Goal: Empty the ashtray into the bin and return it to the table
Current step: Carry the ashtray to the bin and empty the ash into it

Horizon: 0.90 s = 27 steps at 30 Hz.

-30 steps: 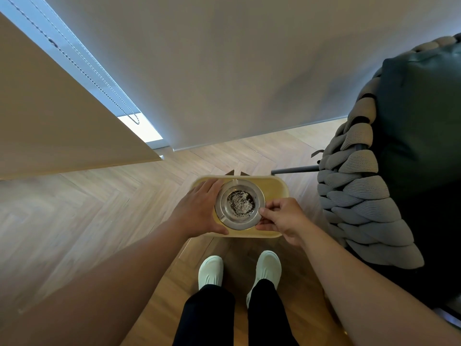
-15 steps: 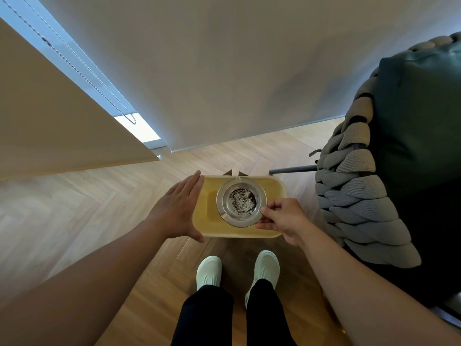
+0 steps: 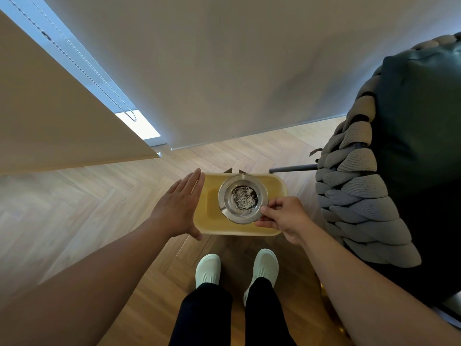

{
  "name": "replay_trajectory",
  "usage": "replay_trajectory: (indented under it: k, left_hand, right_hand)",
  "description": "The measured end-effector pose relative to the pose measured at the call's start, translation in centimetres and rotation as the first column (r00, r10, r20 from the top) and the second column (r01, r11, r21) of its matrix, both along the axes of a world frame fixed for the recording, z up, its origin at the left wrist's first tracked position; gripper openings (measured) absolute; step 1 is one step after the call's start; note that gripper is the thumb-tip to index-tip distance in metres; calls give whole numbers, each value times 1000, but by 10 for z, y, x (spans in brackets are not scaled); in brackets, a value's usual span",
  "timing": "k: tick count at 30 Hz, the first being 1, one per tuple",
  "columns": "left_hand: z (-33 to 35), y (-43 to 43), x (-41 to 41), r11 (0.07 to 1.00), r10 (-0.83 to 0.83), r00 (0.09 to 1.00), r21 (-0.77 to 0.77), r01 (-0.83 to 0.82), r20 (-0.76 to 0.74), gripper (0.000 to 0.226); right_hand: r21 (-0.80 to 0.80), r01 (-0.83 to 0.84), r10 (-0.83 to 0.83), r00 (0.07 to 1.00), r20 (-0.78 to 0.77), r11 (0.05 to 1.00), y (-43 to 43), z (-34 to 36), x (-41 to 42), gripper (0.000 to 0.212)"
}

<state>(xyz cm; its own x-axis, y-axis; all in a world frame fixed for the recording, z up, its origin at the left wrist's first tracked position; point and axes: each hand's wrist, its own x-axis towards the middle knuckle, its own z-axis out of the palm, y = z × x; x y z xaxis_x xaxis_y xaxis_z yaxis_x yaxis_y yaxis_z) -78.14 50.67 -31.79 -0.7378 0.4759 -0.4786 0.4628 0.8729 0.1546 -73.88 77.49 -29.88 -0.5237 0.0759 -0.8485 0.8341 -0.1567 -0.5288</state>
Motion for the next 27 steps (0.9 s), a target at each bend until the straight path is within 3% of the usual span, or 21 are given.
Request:
replay_trajectory:
  k: [7, 11, 12, 14, 16, 18, 20, 27]
  left_hand:
    - [1, 1, 0, 1000, 17, 1000, 4, -17, 6, 159]
    - [0, 1, 1, 1000, 17, 1000, 7, -17, -1, 159]
    - [0, 1, 1, 1000, 17, 1000, 7, -17, -2, 159]
    - [0, 1, 1, 1000, 19, 1000, 13, -19, 4, 159]
    - [-1, 0, 0, 1000, 16, 1000, 19, -16, 8, 159]
    - [-1, -1, 0, 1000, 15, 1000, 25, -15, 11, 158]
    - [-1, -1, 0, 1000, 13, 1000, 26, -14, 12, 158]
    - [-2, -1, 0, 999, 24, 1000, 30, -25, 15, 158]
  right_hand:
    - [142, -73, 88, 991, -105, 987, 4, -7, -1, 8]
    - [373, -160, 255, 941, -223, 914, 4, -9, 1, 14]
    - [496, -225, 391, 882, -261, 839, 5, -8, 3, 14]
    - [725, -300, 685, 657, -314, 620, 6, -5, 8, 9]
    - [872, -246, 867, 390, -311, 423, 7, -5, 16, 5]
    - [950, -152, 944, 235, -233, 272, 5, -8, 22, 6]
    - [972, -117, 964, 193, -181, 206, 3, -9, 27, 8]
    - [969, -109, 958, 211, -194, 221, 3, -5, 31, 7]
